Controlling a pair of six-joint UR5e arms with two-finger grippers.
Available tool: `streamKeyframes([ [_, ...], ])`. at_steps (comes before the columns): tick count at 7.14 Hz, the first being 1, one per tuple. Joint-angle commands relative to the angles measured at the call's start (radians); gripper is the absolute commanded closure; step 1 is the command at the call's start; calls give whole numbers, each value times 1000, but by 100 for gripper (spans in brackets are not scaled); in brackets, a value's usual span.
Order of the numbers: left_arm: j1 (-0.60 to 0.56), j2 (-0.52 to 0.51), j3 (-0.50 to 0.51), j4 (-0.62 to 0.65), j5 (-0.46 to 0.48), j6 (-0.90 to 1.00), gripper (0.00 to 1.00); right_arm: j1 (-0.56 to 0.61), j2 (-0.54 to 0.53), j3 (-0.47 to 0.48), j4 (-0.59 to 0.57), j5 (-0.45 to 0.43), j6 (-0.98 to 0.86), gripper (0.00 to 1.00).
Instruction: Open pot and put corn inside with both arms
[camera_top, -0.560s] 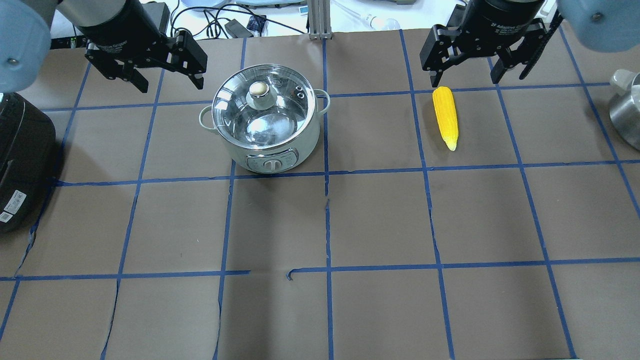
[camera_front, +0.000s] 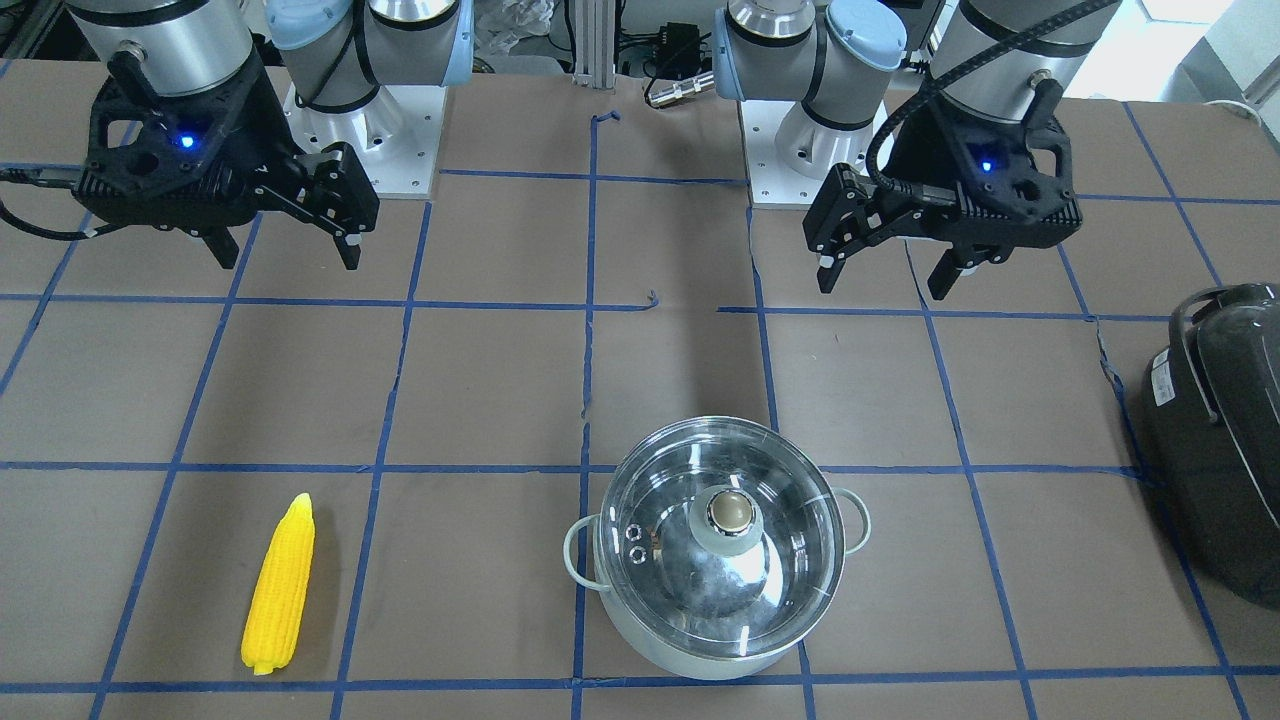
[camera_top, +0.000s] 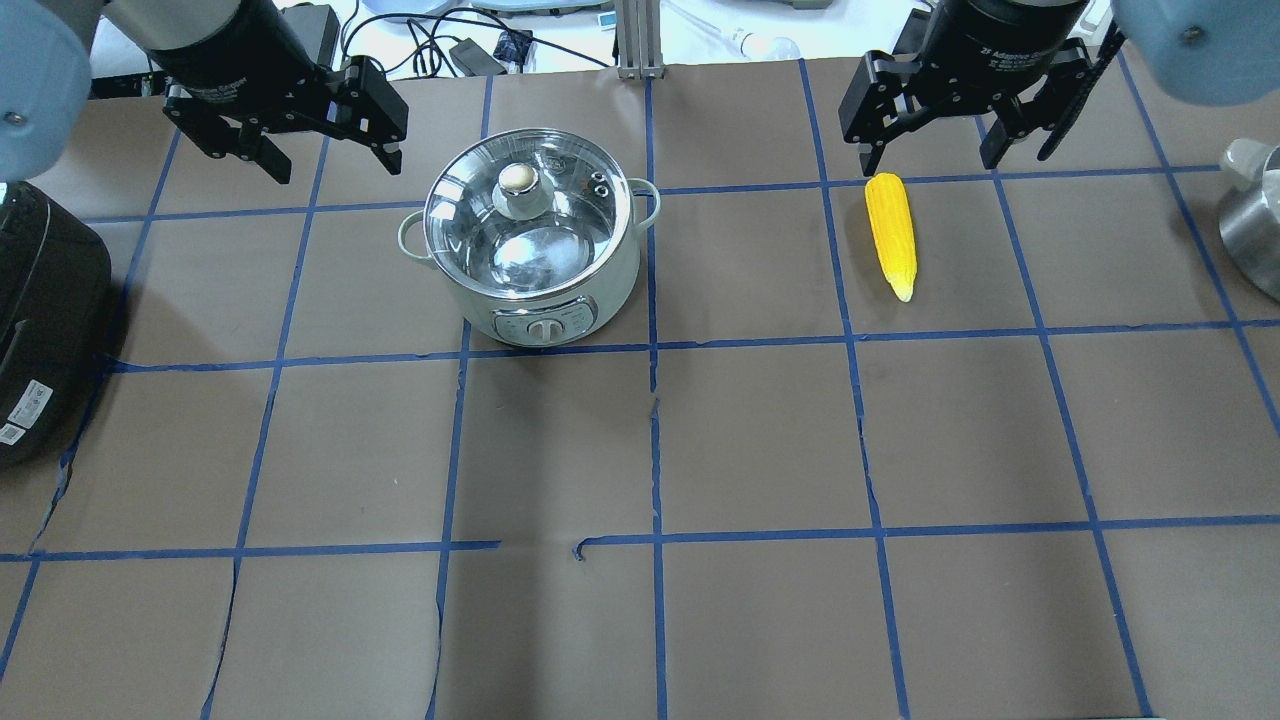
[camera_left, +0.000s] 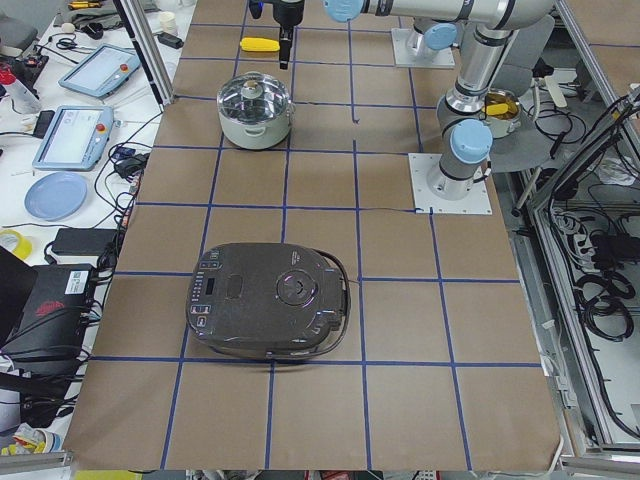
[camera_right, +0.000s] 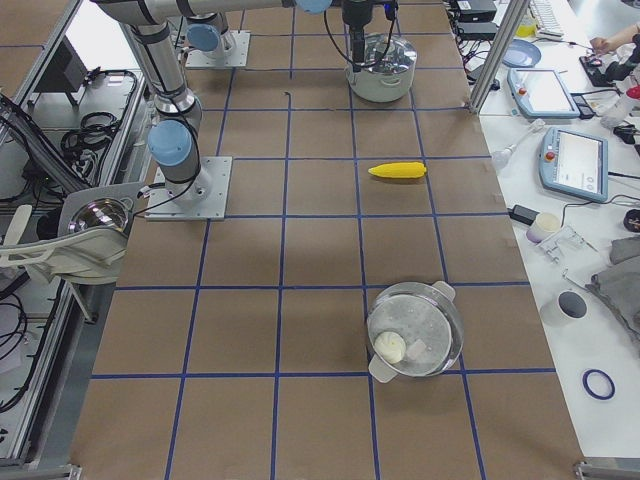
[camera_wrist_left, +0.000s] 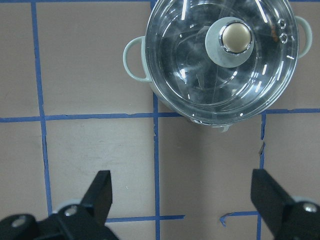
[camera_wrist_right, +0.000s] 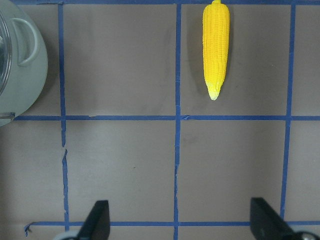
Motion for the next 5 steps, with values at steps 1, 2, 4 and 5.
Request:
streamKeyframes([
  [1,3,2,-1,0,-2,0,0,-3,2,2,2,2,-1,0],
  [2,2,3,-1,0,-4,6,0,-2,2,2,0,6,5,0],
  [4,0,8,-1,-8,7,5,0,-15,15,5,0,6,-21,0],
  [5,-4,9,-1,-9,10,2,0,-40,29,23,-8,12,-75,0],
])
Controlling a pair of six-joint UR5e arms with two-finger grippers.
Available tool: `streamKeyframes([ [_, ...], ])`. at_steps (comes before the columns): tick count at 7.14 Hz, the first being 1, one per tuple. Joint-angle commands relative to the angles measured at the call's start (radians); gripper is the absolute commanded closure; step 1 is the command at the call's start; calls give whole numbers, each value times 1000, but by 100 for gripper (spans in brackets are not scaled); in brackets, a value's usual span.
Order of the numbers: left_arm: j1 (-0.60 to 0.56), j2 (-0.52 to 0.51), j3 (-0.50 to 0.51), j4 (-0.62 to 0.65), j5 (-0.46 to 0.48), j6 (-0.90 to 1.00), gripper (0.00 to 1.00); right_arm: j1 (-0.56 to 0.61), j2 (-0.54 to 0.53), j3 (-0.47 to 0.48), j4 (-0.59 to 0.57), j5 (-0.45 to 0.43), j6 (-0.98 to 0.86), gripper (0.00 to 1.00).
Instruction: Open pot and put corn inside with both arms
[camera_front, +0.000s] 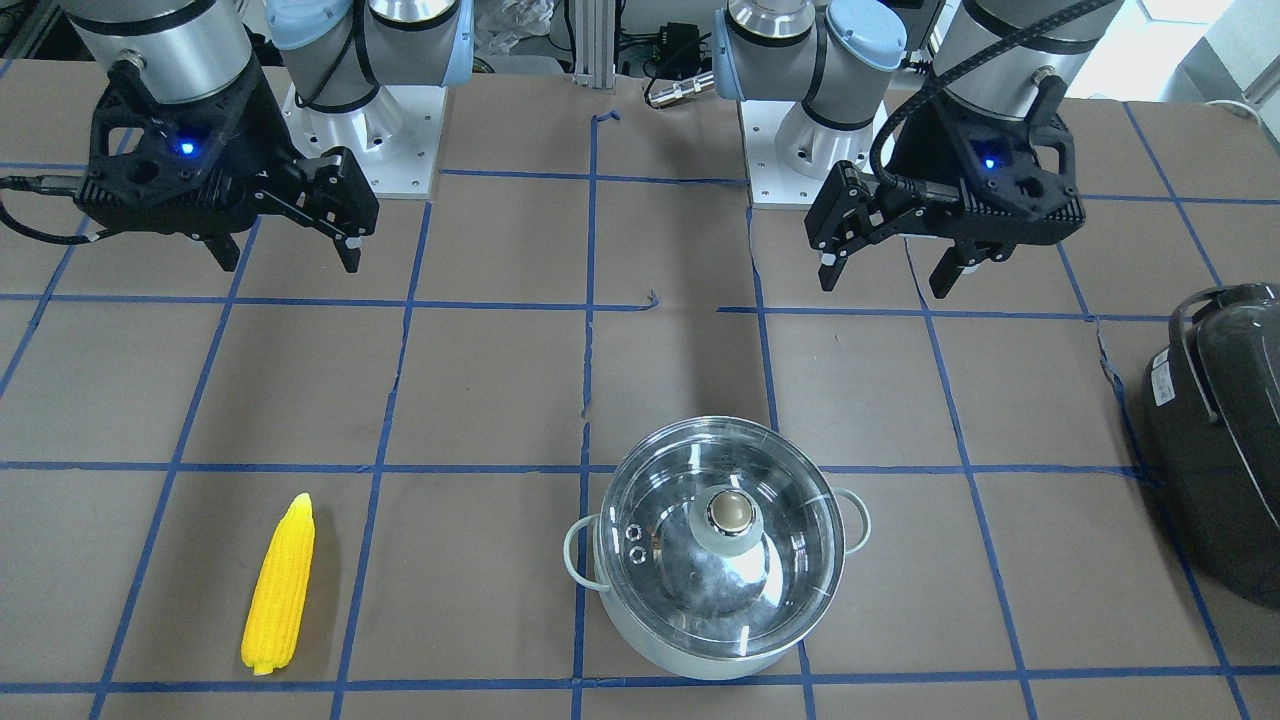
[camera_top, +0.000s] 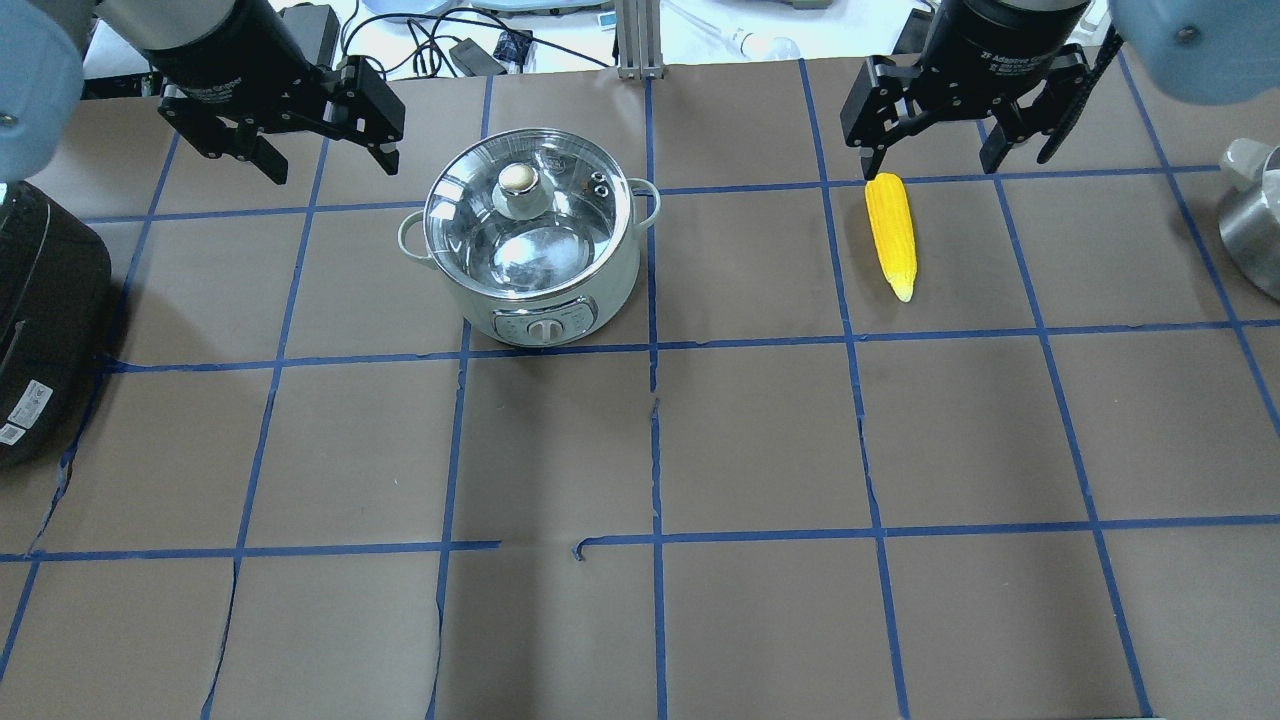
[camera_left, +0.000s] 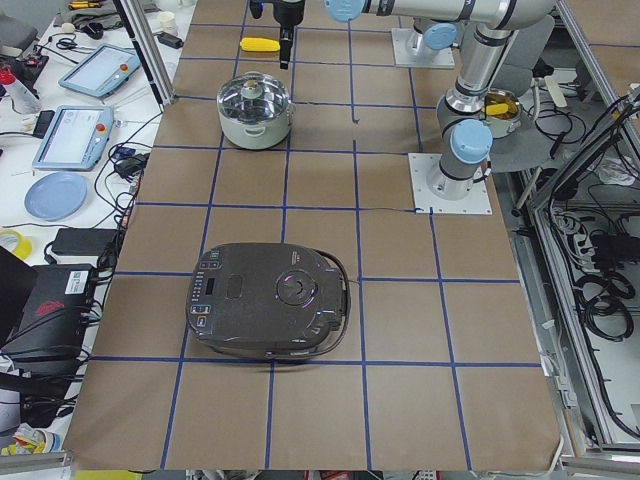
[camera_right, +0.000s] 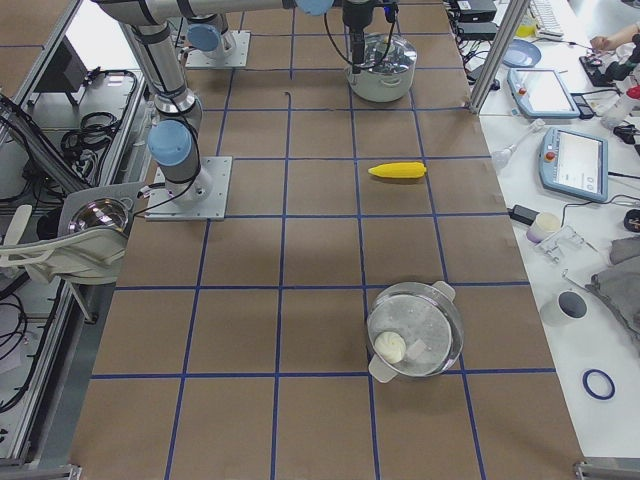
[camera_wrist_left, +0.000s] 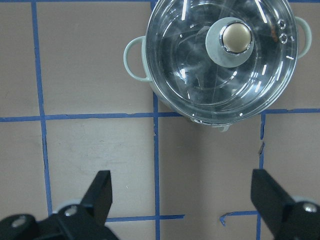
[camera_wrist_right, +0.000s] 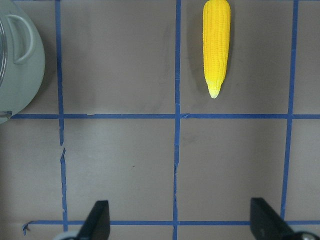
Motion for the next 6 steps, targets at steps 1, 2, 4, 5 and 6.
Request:
streamKeyframes([
  [1,3,3,-1,-3,3,-3,0,-59,36,22,-12,7,-60,0],
  [2,2,7,0,-3,6,-4,0,-92,56,27,-65,10,-58,0],
  [4,5,10,0,-3,7,-3,0,-104,180,45,-274,1,-60,0],
  [5,8,10,0,-2,-2,-4,0,-109,249,62,-344,10,-59,0],
  [6,2,10,3,-2,2,-3,0,-110,312,73,-435,2,-61,0],
])
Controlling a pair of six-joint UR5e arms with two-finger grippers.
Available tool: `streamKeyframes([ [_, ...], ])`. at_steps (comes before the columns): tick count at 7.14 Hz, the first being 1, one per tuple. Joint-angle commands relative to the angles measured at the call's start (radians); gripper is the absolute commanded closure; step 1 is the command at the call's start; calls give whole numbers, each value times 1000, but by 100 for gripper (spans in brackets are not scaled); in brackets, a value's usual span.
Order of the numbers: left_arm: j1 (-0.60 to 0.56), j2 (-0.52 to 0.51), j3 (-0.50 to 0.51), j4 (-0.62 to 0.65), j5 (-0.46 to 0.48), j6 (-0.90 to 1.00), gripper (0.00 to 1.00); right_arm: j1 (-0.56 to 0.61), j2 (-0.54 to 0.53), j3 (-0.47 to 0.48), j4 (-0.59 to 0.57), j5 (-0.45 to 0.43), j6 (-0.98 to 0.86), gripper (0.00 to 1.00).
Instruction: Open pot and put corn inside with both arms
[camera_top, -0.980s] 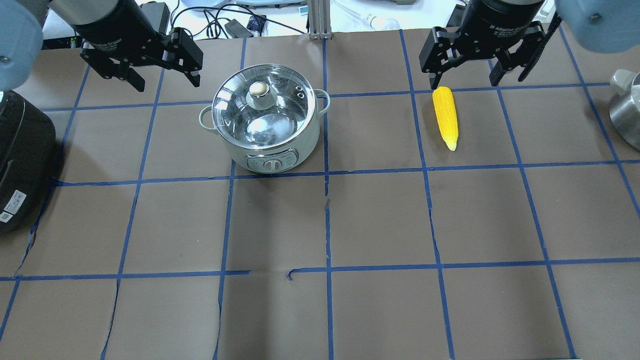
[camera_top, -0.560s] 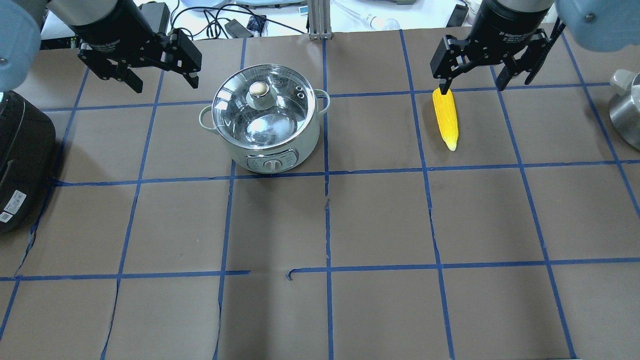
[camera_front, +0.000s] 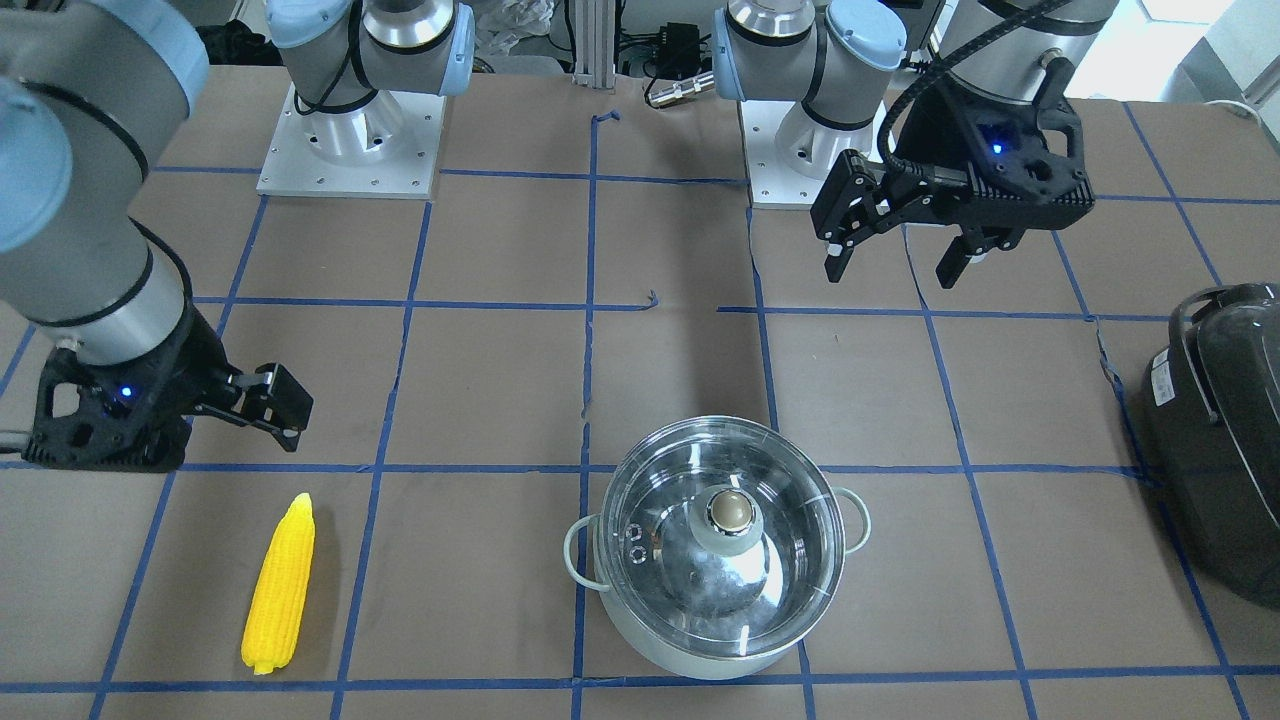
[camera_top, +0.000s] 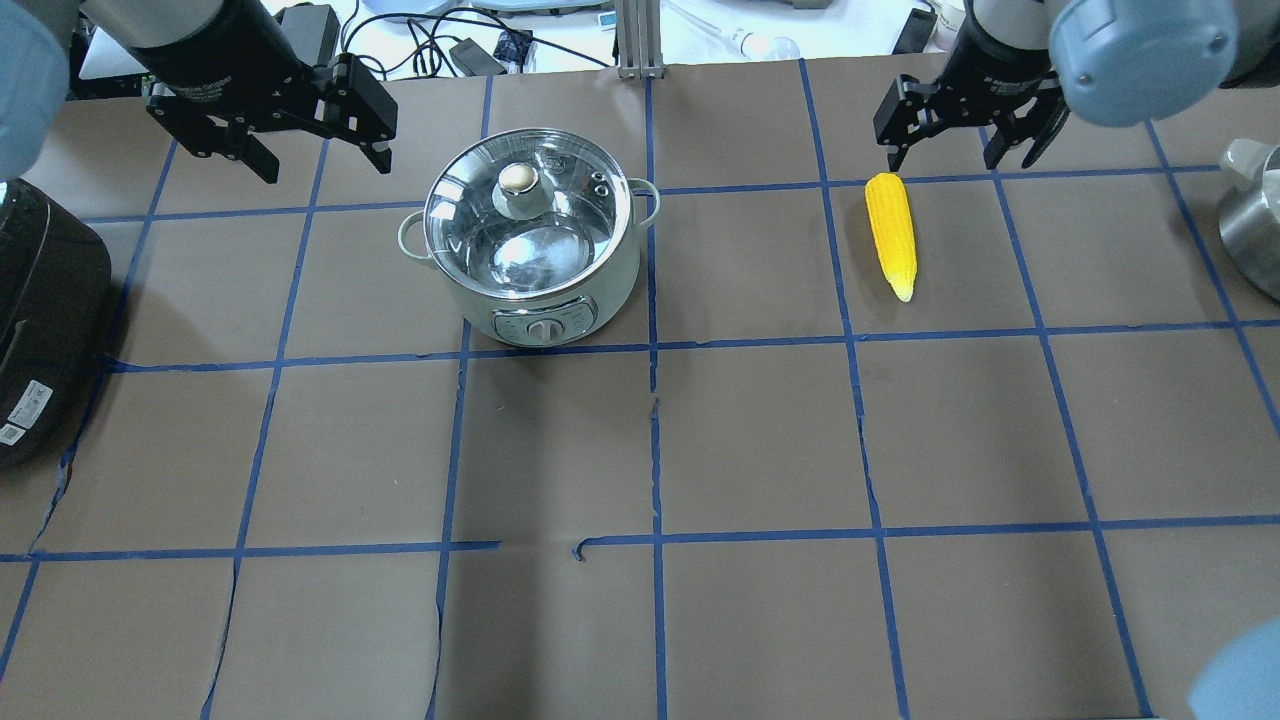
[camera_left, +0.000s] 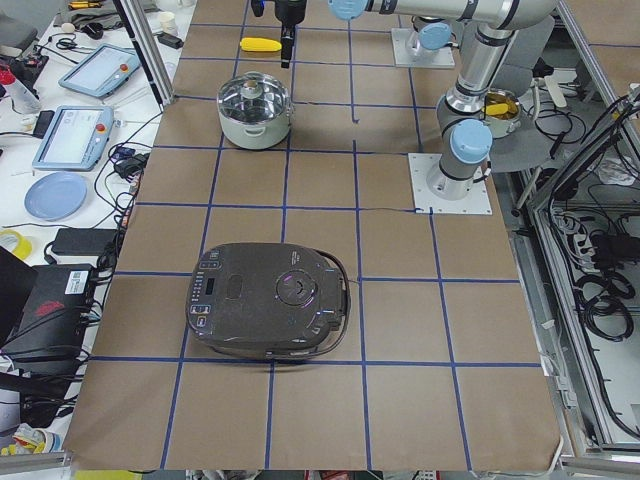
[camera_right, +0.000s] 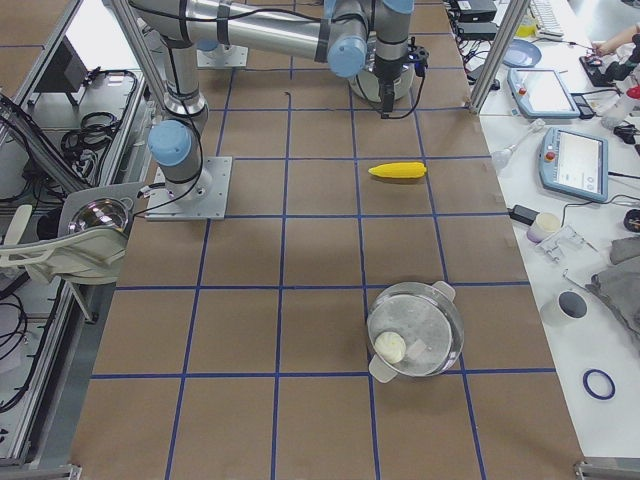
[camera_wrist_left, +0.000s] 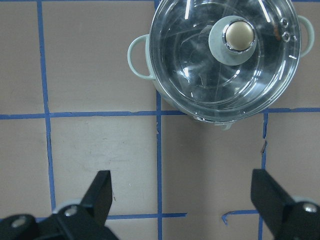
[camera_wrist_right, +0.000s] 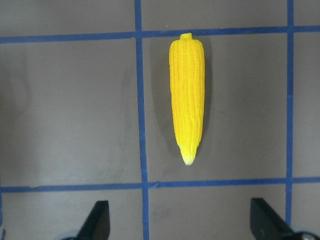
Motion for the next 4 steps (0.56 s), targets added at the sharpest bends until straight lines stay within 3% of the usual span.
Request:
streamKeyframes([
  [1,-3,4,2,1,2,1,0,-25,150,17,-184,-4,-34,0],
  [4,-1,1,1,7,-9,1,0,-52,290,8,-335,-1,-33,0],
])
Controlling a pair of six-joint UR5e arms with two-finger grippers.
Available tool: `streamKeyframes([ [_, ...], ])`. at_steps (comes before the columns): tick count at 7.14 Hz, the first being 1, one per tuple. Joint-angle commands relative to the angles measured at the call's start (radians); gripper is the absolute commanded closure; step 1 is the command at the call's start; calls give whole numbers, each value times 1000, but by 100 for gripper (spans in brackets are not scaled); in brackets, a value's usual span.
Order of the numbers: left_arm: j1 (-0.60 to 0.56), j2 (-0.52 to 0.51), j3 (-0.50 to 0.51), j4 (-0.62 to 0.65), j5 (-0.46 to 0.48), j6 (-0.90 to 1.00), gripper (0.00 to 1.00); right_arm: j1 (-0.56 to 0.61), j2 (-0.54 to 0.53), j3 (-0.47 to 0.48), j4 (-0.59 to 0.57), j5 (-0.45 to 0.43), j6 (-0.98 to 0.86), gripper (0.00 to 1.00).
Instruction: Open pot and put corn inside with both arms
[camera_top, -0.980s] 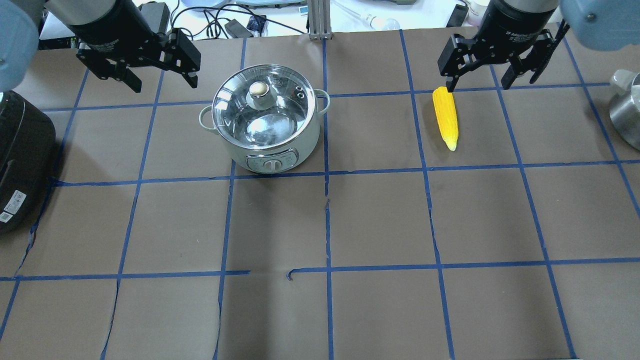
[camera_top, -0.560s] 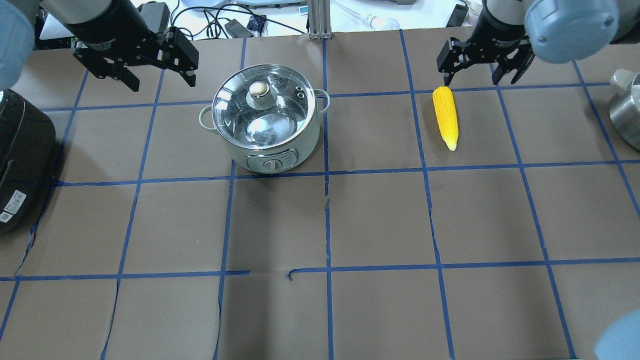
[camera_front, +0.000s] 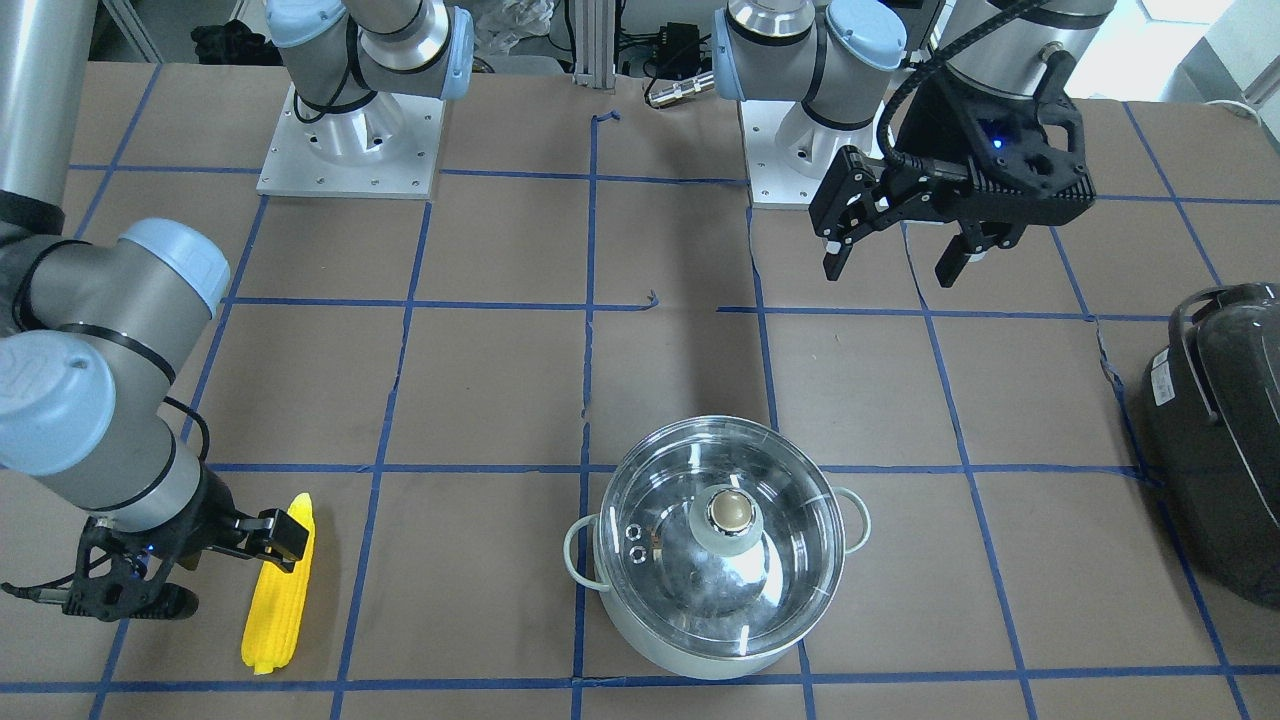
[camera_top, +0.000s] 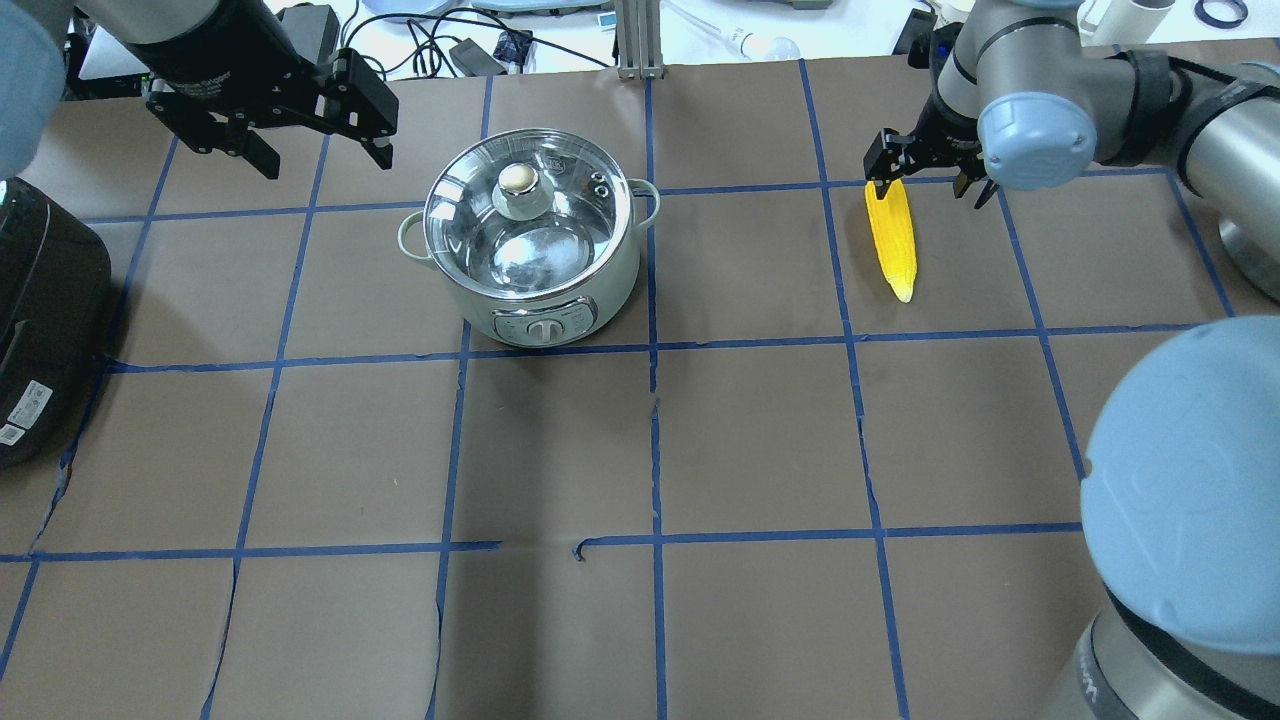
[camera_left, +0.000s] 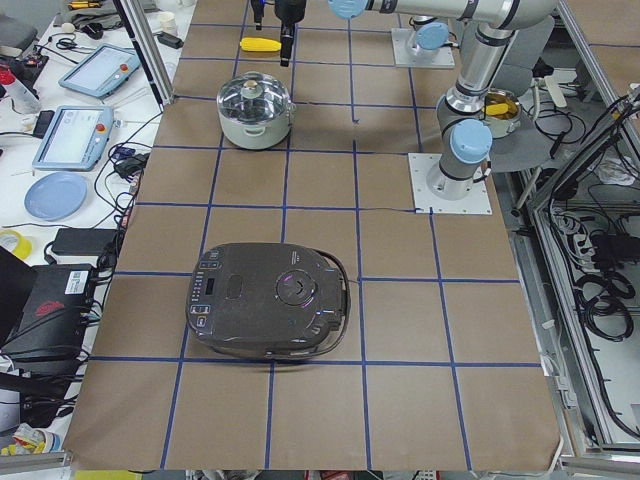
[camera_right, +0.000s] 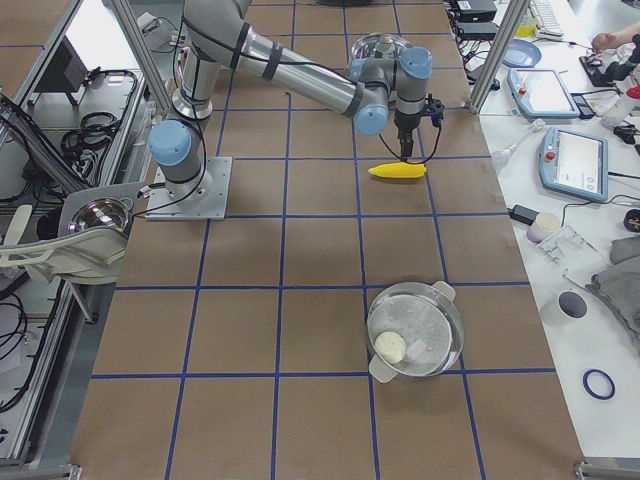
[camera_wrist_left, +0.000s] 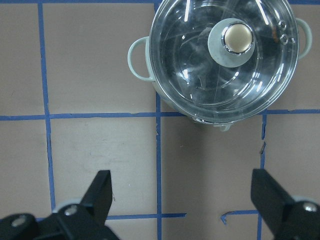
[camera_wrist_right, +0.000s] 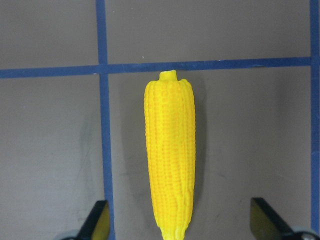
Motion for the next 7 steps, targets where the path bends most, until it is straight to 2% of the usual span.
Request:
streamKeyframes([
  [1,3,0,-2,3,-2,3,0,-5,85,-11,-68,-8,9,0],
  [2,3,0,-2,3,-4,3,0,-5,108,-13,-108,-8,9,0],
  [4,3,-2,-4,3,-2,2,0,-3,106,-17,-117,37,12,0],
  [7,6,-6,-5,3,-2,9,0,14,102,-8,-102,36,-8,0],
])
